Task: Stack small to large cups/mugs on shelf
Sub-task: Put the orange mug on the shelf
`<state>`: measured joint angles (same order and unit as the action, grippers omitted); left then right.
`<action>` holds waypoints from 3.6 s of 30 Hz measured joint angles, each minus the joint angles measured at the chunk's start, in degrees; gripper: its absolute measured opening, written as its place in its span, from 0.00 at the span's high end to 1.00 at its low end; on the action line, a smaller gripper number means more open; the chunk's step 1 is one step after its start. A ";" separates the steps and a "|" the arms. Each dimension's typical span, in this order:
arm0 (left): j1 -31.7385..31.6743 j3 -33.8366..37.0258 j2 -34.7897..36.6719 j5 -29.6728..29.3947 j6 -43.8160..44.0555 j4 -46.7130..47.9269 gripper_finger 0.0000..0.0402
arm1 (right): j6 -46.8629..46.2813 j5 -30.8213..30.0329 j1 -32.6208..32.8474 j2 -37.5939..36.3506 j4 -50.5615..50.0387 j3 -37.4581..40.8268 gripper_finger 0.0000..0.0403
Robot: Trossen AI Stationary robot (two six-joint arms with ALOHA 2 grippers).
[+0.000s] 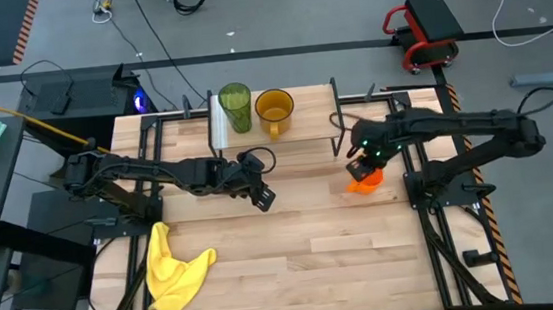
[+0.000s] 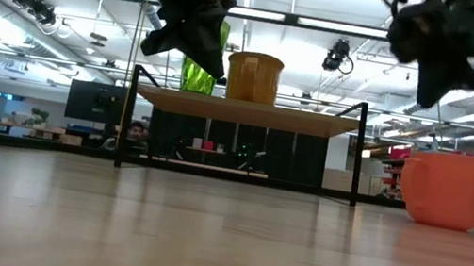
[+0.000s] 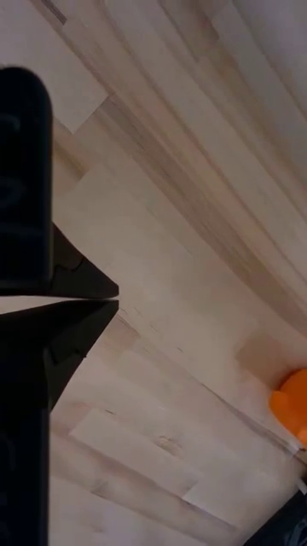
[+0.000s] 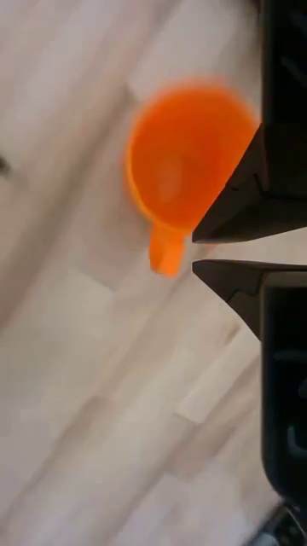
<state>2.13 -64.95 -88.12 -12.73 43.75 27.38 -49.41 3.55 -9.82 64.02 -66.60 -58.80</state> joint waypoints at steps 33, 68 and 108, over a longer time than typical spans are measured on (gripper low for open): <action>-0.64 0.02 -0.48 6.04 -8.44 -2.80 0.89 | -46.92 -15.94 13.27 -27.59 -1.55 18.70 0.88; -3.21 0.02 -0.44 11.52 -11.49 -3.54 0.89 | -64.88 -36.48 16.36 -4.75 3.66 18.72 0.98; -3.15 0.02 -0.44 11.63 -13.55 -3.10 0.88 | -58.75 -31.93 16.37 1.74 16.54 18.72 0.99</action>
<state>-1.02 -64.93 -88.55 -1.10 30.20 24.27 -108.16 -28.38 6.55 65.76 -50.06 -40.07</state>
